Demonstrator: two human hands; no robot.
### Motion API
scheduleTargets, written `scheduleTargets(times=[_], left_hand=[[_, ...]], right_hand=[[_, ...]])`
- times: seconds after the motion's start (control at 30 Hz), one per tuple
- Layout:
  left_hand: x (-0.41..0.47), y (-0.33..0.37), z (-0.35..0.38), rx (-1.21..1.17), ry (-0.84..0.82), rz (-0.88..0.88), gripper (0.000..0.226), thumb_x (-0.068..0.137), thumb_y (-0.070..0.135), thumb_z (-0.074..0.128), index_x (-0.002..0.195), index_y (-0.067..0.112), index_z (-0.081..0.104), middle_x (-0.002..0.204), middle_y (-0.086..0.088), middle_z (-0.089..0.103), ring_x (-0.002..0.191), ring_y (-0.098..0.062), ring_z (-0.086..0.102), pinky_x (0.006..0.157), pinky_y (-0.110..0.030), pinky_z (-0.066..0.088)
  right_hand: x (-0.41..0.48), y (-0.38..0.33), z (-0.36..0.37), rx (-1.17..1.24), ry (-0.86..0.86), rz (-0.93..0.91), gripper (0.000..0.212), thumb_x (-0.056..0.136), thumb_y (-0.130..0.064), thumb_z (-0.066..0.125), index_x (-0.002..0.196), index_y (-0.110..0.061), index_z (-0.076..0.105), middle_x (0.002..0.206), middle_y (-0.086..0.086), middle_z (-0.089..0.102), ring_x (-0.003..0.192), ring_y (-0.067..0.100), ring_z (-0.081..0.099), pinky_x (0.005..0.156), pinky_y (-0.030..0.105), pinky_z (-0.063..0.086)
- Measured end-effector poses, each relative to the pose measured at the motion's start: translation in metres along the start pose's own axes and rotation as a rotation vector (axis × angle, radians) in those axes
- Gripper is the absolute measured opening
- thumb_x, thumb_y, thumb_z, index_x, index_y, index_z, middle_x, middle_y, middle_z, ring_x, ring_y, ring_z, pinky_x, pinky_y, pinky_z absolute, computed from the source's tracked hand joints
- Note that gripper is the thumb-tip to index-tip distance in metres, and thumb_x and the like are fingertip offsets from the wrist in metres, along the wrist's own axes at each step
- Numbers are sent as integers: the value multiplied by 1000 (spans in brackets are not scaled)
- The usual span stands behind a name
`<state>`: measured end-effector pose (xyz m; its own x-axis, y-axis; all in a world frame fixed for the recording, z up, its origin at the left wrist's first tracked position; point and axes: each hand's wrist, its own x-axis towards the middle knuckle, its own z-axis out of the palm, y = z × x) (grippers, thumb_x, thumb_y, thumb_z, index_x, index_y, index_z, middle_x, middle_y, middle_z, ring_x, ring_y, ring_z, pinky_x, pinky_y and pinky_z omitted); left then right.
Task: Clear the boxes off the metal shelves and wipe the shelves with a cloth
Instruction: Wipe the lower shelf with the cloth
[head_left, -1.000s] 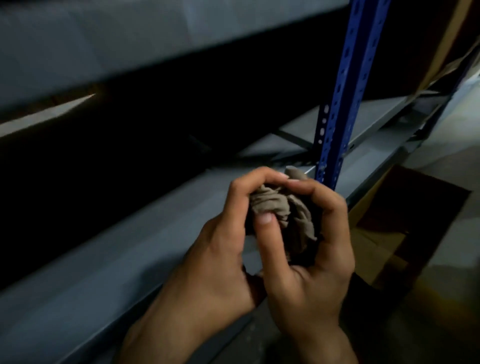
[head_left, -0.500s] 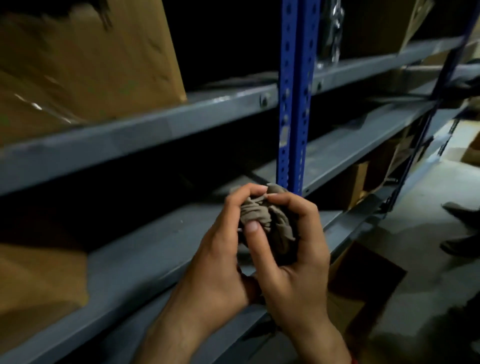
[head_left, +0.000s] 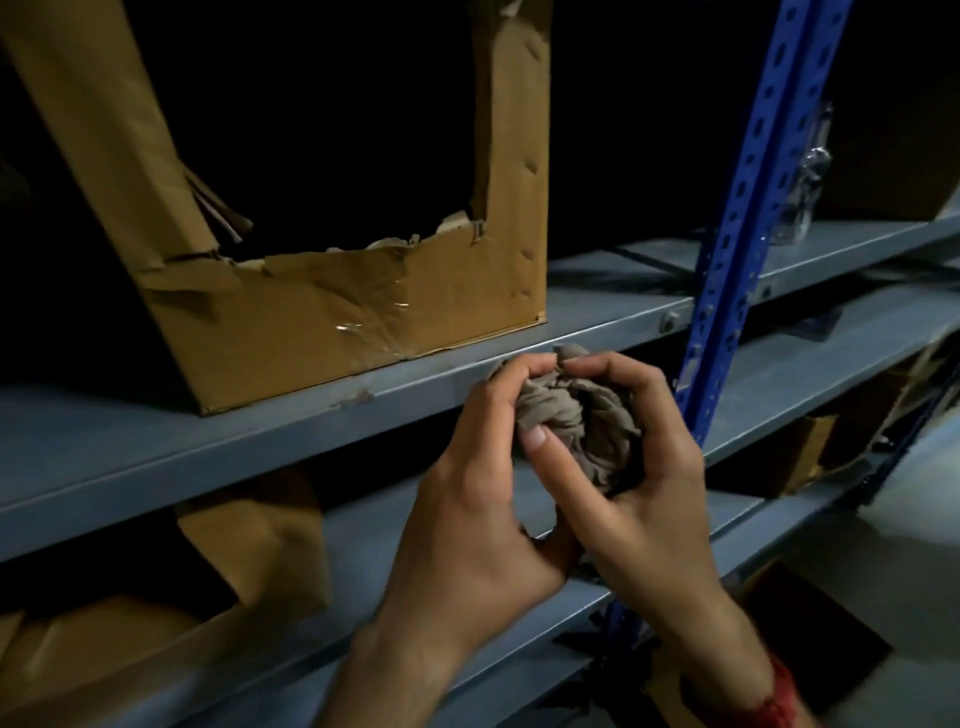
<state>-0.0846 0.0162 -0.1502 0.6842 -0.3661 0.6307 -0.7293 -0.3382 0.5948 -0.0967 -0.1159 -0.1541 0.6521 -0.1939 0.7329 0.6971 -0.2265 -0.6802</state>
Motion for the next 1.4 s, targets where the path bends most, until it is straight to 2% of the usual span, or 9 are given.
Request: scheduleTargets(times=[0.37, 0.63, 0.8, 0.9, 1.03, 1.1, 1.23, 1.33, 1.4], left_hand=[[46, -9, 41, 196, 178, 54, 91, 63, 22, 87, 143, 15, 43, 154, 5, 25, 138, 8, 31, 100, -4, 38], [123, 14, 164, 118, 259, 26, 89, 67, 22, 85, 145, 17, 42, 136, 6, 56, 126, -10, 57, 100, -23, 48], [179, 41, 231, 122, 171, -10, 92, 67, 36, 79, 147, 30, 36, 139, 19, 49, 130, -2, 50, 105, -21, 44], [208, 46, 263, 289, 174, 41, 88, 70, 40, 78, 147, 29, 39, 143, 13, 43, 136, -8, 40, 113, -27, 37], [232, 39, 282, 421, 375, 11, 81, 71, 30, 83, 143, 24, 48, 149, -2, 33, 140, -19, 33, 116, -34, 35], [239, 35, 284, 432, 536, -3, 77, 74, 24, 84, 142, 17, 49, 148, -12, 32, 137, -25, 36, 115, -29, 34], [249, 29, 279, 423, 744, -17, 87, 79, 19, 83, 150, 6, 35, 151, -21, 27, 137, -26, 37, 110, -37, 42], [253, 23, 274, 272, 736, -124, 94, 84, 28, 80, 156, 10, 22, 152, -9, 39, 140, -19, 43, 110, -37, 43], [254, 18, 271, 121, 687, -170, 70, 89, 28, 74, 148, 17, 38, 128, 13, 64, 118, -1, 61, 97, -24, 53]], right_hand=[[43, 33, -29, 174, -38, 14, 55, 82, -14, 74, 129, -6, 45, 118, -10, 63, 112, 14, 65, 91, 19, 51], [105, 90, -164, -51, -78, -78, 51, 82, -28, 75, 126, -14, 54, 130, 3, 50, 131, 29, 48, 104, 39, 46], [141, 118, -245, -5, -85, -9, 49, 82, -19, 77, 125, -15, 54, 125, 9, 59, 118, 26, 61, 96, 36, 53], [161, 137, -283, -22, -36, 15, 49, 82, -18, 76, 125, -13, 54, 122, 9, 62, 112, 22, 65, 92, 30, 54], [195, 170, -312, -99, 38, 12, 47, 84, -25, 76, 125, -16, 55, 121, 7, 61, 112, 17, 64, 94, 35, 54], [218, 185, -315, -196, 40, -14, 46, 84, -28, 78, 124, -18, 56, 120, 3, 59, 110, 10, 62, 94, 28, 53], [270, 211, -293, -408, -66, -76, 50, 84, -30, 77, 127, -16, 55, 124, 1, 51, 107, 6, 55, 94, 15, 45], [298, 236, -264, -551, -192, -78, 55, 84, -32, 77, 131, -15, 52, 129, 5, 47, 112, 20, 57, 96, 27, 48], [307, 257, -249, -676, -314, -62, 60, 83, -35, 77, 133, -15, 50, 131, 8, 46, 114, 28, 55, 97, 39, 52]])
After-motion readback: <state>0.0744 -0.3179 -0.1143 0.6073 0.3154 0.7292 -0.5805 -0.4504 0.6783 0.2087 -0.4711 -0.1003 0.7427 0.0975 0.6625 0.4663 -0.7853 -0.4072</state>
